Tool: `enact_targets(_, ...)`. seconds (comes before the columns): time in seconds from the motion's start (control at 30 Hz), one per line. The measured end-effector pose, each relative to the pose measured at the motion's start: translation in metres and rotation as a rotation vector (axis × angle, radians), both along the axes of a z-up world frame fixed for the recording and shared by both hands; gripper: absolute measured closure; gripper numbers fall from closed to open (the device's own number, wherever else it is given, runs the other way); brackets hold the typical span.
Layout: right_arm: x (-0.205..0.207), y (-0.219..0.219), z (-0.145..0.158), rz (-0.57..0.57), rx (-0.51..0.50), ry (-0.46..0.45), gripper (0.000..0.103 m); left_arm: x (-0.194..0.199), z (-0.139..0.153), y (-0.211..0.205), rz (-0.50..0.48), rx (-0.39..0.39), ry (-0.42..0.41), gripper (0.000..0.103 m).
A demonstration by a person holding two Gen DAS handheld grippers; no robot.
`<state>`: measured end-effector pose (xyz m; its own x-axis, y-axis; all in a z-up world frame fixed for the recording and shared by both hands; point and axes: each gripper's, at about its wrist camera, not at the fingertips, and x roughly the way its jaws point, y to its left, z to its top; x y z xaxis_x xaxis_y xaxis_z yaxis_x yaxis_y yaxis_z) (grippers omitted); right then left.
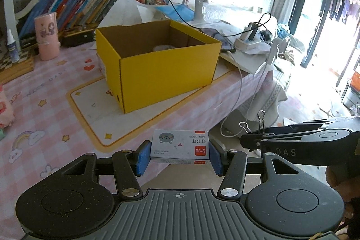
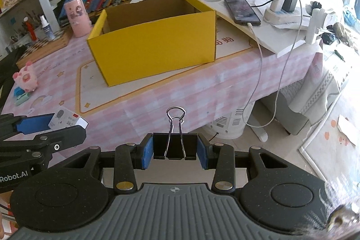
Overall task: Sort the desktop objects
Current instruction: 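Lift the white box and binder clip and carry them toward the yellow box, then open the left tool over the yellow box while the right tool releases the binder clip inside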
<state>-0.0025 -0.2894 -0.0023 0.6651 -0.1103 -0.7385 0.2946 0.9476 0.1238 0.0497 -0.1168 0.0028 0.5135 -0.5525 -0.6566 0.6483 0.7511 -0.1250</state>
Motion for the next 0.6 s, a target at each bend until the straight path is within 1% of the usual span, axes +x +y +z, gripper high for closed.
enact_targets(0.13,0.011,-0.014,-0.002,0.01,0.003,0.015,0.066,0.009,-0.001,-0.015,0.0,0.0,-0.001,0.05)
enact_targets(0.27,0.025,-0.031,-0.002,0.009,0.005,0.016,0.066,0.021,0.002,-0.031,0.002,-0.012,-0.022,0.05)
enact_targets(0.43,0.044,-0.054,0.007,0.02,-0.017,-0.028,0.066,0.037,0.014,-0.053,0.005,-0.034,-0.084,0.05)
enact_targets(0.6,0.066,-0.076,0.021,0.052,-0.051,-0.079,0.066,0.056,0.03,-0.075,0.03,-0.056,-0.145,0.05)
